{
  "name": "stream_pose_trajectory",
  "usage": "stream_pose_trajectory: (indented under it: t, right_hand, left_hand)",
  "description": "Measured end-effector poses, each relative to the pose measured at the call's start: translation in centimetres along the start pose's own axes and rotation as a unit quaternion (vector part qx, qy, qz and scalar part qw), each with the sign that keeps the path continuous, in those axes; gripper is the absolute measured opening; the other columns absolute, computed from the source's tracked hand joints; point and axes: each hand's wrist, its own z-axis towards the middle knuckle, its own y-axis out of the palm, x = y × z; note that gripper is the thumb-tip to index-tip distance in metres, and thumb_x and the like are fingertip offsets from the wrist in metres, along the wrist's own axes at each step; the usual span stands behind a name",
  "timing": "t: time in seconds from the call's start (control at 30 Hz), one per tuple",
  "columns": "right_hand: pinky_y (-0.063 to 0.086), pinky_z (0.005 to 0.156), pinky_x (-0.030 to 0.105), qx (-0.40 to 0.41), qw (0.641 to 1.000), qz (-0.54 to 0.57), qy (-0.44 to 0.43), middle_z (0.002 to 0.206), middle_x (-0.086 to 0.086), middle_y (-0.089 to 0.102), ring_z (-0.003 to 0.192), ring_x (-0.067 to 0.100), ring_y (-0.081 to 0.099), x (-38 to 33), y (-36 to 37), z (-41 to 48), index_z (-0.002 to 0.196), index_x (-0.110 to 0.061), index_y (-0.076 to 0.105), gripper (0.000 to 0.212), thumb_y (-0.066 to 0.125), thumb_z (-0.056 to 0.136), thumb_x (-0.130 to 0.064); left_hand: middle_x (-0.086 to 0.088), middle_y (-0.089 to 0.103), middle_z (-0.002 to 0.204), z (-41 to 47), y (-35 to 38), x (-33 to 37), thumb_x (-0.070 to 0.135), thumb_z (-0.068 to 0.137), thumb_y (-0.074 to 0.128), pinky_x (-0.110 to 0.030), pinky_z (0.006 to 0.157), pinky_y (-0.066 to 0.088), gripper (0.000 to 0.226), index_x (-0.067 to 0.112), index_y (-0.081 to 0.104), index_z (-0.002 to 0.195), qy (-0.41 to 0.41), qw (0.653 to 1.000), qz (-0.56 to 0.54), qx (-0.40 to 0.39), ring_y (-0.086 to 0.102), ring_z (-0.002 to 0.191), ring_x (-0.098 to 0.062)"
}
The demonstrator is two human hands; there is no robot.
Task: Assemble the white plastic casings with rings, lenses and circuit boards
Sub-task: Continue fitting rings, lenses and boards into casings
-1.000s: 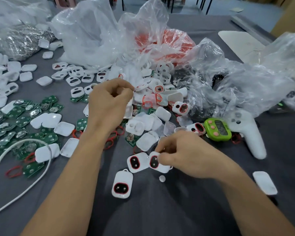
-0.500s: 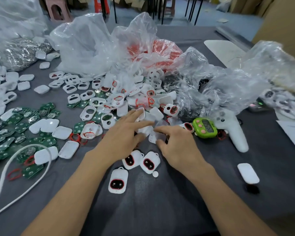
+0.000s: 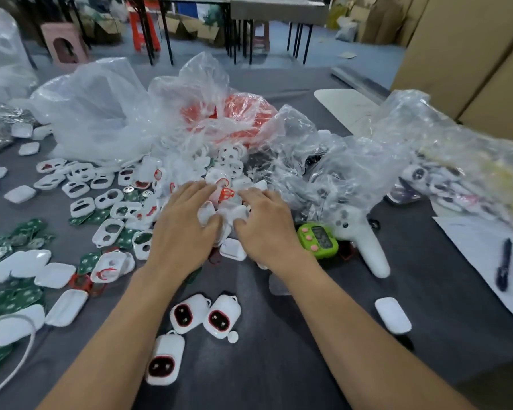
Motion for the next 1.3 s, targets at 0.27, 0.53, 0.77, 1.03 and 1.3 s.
stream_pose_trajectory:
  t: [0.27,0.53,0.77,1.03,1.3]
  right_hand:
    - [0.013,0.124,0.05,-0.083,0.996,-0.022,-0.032,0.154,0.003,0.046,0.149,0.033,0.023,-0.1,2.8,4.6,0.149,-0.026,0.043,0.049,0.048,0.1,-0.031]
    - [0.033,0.112,0.038,0.024,0.994,0.107,-0.018,0.112,-0.003,0.068,0.122,0.021,0.05,0.5,4.0,5.0,0.133,-0.03,0.064,0.044,0.068,0.089,-0.027]
    - [0.049,0.105,0.024,0.054,0.98,0.19,-0.033,0.126,-0.006,0.071,0.12,0.009,0.061,0.8,3.3,4.4,0.131,-0.027,0.069,0.045,0.061,0.092,-0.006]
    - [0.056,0.078,0.013,0.095,0.925,0.366,0.045,0.088,-0.018,0.078,0.086,-0.004,0.073,1.1,2.5,4.1,0.1,-0.024,0.081,0.02,0.077,0.088,-0.008]
    - [0.029,0.048,0.015,0.138,0.931,0.335,0.048,0.045,-0.015,0.043,0.045,0.004,0.034,0.4,2.2,3.9,0.054,-0.029,0.059,0.044,0.067,0.09,-0.053]
  left_hand:
    - [0.003,0.035,0.164,2.4,2.0,-2.0,0.04,0.104,0.05,-0.038,0.125,0.015,0.05,0.026,0.048,0.151,-0.058,0.996,0.028,-0.064,0.025,0.154,-0.015]
    - [0.035,0.059,0.12,2.5,1.1,-3.1,0.004,0.09,0.072,0.004,0.098,0.027,0.033,0.027,0.077,0.113,-0.072,0.991,-0.101,0.041,0.043,0.113,0.029]
    - [0.034,0.07,0.098,1.5,0.0,-2.7,-0.002,0.095,0.058,-0.032,0.089,0.057,0.061,0.056,0.072,0.107,-0.14,0.968,-0.186,0.097,0.07,0.095,-0.005]
    - [0.008,0.079,0.091,1.9,-0.5,-3.0,0.002,0.089,0.074,-0.024,0.049,0.058,0.036,0.032,0.077,0.108,-0.241,0.884,-0.382,0.12,0.075,0.081,-0.007]
    - [0.004,0.079,0.085,1.6,-0.8,-2.7,0.03,0.1,0.064,-0.039,0.059,0.058,0.02,0.03,0.081,0.091,-0.263,0.885,-0.355,0.146,0.074,0.075,-0.007]
